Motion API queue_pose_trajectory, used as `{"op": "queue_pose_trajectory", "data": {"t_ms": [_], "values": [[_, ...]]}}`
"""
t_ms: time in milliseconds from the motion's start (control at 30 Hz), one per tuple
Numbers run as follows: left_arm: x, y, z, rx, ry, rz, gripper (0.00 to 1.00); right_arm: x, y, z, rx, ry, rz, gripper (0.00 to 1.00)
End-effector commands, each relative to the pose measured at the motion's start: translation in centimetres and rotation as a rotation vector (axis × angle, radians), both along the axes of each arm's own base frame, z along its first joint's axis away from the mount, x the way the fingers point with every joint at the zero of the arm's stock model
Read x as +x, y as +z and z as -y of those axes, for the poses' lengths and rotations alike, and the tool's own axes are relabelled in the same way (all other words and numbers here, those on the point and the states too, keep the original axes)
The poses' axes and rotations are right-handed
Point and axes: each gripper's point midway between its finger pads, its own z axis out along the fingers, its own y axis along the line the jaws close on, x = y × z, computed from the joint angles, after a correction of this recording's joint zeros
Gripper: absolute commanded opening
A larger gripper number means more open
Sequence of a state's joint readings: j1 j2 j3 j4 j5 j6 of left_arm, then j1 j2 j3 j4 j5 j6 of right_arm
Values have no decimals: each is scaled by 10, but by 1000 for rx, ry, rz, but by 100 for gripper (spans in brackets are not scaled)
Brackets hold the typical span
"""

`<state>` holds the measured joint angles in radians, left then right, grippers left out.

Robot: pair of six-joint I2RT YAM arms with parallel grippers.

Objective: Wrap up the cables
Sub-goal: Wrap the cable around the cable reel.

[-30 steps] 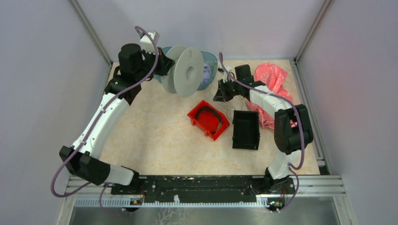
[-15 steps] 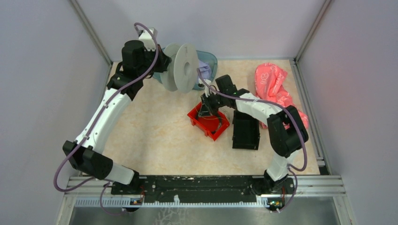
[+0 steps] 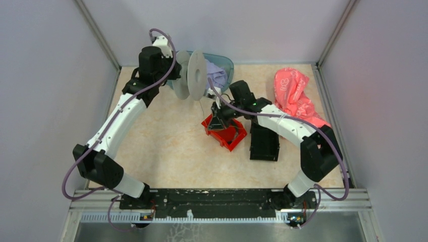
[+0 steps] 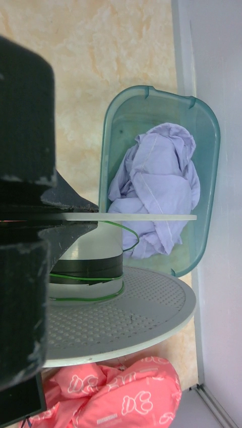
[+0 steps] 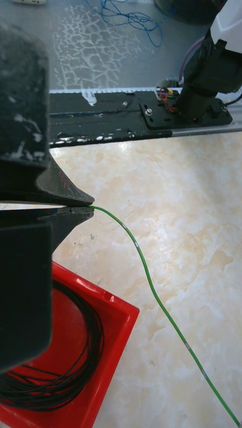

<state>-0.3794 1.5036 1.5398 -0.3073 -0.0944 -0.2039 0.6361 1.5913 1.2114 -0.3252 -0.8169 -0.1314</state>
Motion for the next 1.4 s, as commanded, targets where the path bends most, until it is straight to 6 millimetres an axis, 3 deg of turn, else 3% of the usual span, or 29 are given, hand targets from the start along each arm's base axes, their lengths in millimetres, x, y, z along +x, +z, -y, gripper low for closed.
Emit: {"op": "queue_pose_trajectory", "data": {"t_ms": [0, 367, 600, 800, 967, 1167, 1367], "values": [[11, 20, -3, -12, 28, 105, 0, -11, 40, -7, 74, 79, 69, 0], [8, -9, -1, 60, 40, 101, 0, -12, 88, -20, 179, 103, 49, 0], [2, -17, 15, 110, 3, 109, 0, -5, 114, -29, 217, 88, 45, 0], [-11, -23, 32, 158, -70, 128, 0, 20, 144, -28, 218, -41, 96, 0], [-23, -26, 43, 166, -143, 127, 0, 52, 158, -16, 208, -178, 130, 0], [-42, -30, 65, 170, -286, 128, 0, 88, 156, 1, 199, -332, 117, 0], [-54, -33, 73, 172, -356, 125, 0, 122, 150, 25, 167, -477, 131, 0]]}}
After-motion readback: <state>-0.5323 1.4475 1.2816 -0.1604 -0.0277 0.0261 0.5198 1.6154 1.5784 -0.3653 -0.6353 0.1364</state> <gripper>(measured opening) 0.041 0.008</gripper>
